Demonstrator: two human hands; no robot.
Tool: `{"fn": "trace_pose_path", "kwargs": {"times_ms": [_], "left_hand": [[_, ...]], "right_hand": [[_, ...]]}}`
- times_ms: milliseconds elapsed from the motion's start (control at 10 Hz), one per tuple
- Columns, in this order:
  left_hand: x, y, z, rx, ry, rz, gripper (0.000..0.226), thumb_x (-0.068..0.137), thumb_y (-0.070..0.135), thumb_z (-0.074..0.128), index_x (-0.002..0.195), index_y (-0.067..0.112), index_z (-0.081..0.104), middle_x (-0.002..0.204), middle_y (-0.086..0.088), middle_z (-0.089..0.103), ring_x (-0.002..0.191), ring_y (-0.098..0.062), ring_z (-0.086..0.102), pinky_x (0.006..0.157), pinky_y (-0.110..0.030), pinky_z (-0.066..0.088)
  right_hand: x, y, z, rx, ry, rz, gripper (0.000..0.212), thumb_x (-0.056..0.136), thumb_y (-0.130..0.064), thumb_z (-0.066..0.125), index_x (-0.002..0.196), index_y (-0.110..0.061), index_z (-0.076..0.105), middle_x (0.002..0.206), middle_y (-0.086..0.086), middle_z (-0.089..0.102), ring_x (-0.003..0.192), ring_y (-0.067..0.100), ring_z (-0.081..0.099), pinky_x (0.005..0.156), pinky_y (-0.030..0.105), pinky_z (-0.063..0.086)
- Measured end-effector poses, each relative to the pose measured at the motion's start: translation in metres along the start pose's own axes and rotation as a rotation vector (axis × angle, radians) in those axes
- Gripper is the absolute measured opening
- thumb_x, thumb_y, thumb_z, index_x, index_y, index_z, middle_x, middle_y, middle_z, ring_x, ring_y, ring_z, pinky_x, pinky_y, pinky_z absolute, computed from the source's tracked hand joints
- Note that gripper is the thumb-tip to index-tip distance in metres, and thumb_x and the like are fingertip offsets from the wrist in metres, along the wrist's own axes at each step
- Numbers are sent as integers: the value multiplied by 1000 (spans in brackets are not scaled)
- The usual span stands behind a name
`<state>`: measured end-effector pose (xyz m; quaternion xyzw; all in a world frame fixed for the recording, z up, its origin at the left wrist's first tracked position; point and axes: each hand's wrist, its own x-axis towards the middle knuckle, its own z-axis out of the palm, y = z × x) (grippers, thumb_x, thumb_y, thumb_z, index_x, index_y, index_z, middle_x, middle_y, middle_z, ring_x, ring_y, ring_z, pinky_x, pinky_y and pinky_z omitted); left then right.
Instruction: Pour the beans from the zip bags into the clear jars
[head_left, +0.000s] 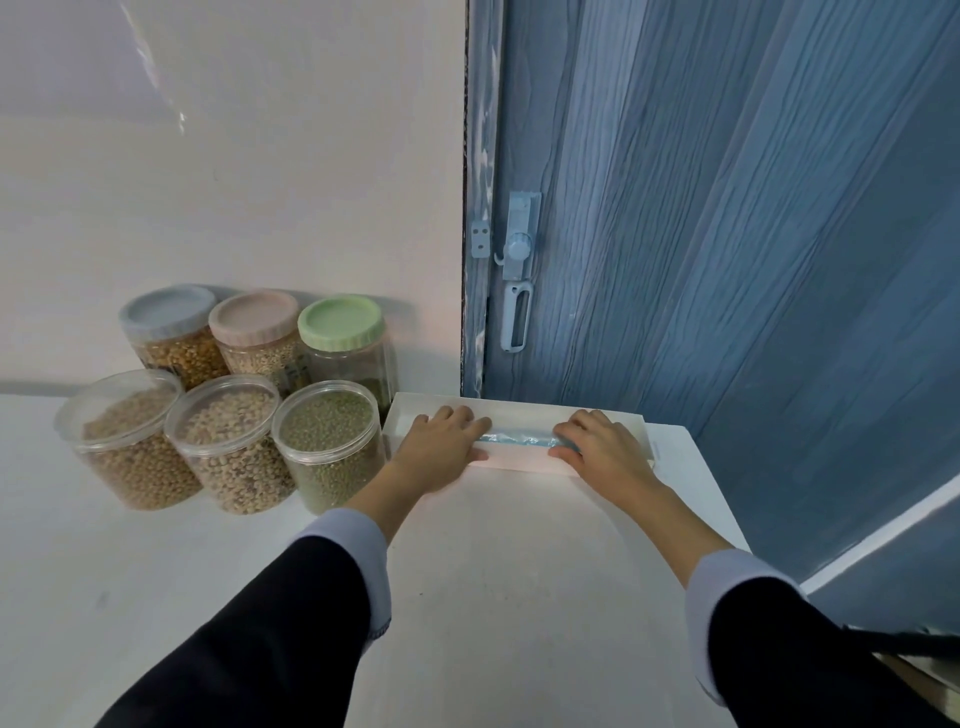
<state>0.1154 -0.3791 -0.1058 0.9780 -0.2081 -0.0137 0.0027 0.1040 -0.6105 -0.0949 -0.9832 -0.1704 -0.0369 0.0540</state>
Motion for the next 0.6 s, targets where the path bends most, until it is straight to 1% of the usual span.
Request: {"fn": "trace_pose_path", "kwargs": {"times_ms": [300,400,500,600], "left_hand": [[13,-1,-5,66,-35,-50,45,101,39,34,142,23,29,140,-8,38,125,-28,38,101,-46,37],[13,-3,-2,55,-33,-61,50,100,43,35,145,24,25,143,-7,36,127,-27,36,104,-46,35],[8,5,-11,21,4,-95,73,94,54,42,150,18,12,152,-7,26,137,-27,27,113,-48,26],[-6,33,-21,-33,153,-54,76,94,54,42,151,15,9,155,-3,21,141,-24,21,117,-43,19]], "right_hand": [[11,-4,1,-50,-6,46,38,101,-38,37,128,-18,55,126,1,53,117,19,44,92,32,38],[12,-3,1,-86,-3,42,39,101,-39,36,130,-18,53,128,0,52,118,18,44,95,32,36],[9,-7,-7,-123,-36,54,48,97,-50,40,134,-20,49,135,-1,49,122,18,42,99,33,33],[9,-14,-18,-123,27,45,58,92,-57,45,136,-20,46,137,-2,47,125,19,40,102,34,30]]}}
